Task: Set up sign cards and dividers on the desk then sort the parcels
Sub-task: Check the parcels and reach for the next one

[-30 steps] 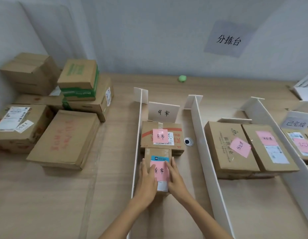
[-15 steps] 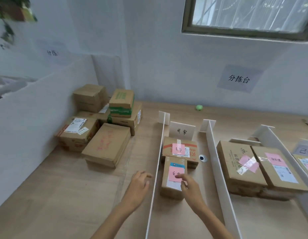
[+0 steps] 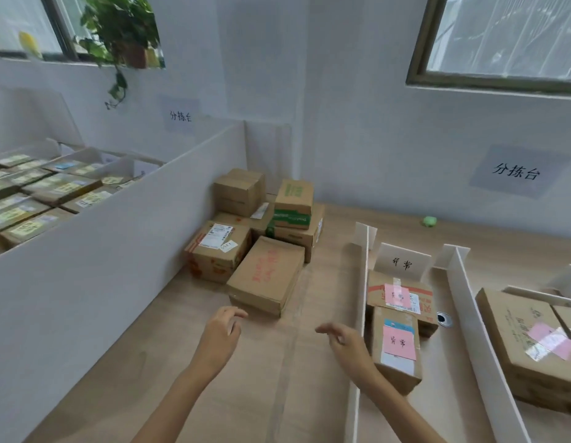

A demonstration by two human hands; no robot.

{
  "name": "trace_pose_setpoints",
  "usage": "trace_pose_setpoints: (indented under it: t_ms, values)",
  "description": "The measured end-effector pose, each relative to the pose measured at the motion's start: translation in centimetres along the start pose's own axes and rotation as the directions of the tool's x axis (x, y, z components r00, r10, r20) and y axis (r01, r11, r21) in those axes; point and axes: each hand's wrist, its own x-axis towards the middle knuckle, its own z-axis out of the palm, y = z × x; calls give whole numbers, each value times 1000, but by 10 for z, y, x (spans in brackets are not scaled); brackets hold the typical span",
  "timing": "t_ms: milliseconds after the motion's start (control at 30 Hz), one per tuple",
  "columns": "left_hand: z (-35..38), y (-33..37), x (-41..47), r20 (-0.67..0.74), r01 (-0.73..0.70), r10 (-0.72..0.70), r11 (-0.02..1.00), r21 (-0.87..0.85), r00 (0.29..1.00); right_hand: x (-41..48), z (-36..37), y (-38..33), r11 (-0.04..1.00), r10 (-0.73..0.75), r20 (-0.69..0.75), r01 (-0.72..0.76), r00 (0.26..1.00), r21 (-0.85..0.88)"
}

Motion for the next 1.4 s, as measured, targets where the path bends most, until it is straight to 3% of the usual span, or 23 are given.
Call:
trace_pose_setpoints:
  t_ms: [133, 300, 467, 600, 800, 900, 1000, 1133, 1267, 1333, 1400]
  values:
    - [-16, -43, 55, 1, 69, -69, 996, -64, 998, 46, 33, -10, 999, 50, -31, -50, 998, -9]
    - [-13, -102, 140, 140, 183, -172, 980, -75, 975, 128, 79, -22, 972, 235, -53, -236, 970, -11]
    - [10, -144, 204, 317, 331, -293, 941, -74, 902, 195, 130, -20, 813, 565, 23, -561, 825, 155]
    - [31, -160, 222, 467, 430, -324, 892, -138, 823, 212, 154, -12, 751, 625, 71, -623, 777, 219]
    - [37, -181, 210, 441, 465, -358, 870, -162, 823, 190, 174, 21, 753, 656, -149, -632, 740, 181]
    - [34, -185, 197, 437, 429, -318, 885, -180, 841, 160, 173, 21, 732, 673, -136, -631, 727, 256]
    - [29, -175, 183, 512, 488, -315, 838, -246, 799, 136, 168, 13, 676, 696, -65, -621, 715, 396]
    - [4, -137, 172, 428, 357, -149, 811, -463, 892, 106, 140, -6, 629, 689, -36, -572, 724, 526]
    - [-28, -66, 169, 360, 172, 57, 802, -572, 931, 71, 91, -34, 685, 572, -90, -414, 815, 599]
    - [-39, -32, 167, 407, 136, 131, 814, -565, 904, 53, 66, -50, 711, 512, -171, -304, 841, 634]
    - [-50, 1, 160, 557, 247, 157, 776, -580, 816, 33, 39, -67, 730, 450, -245, -196, 859, 655]
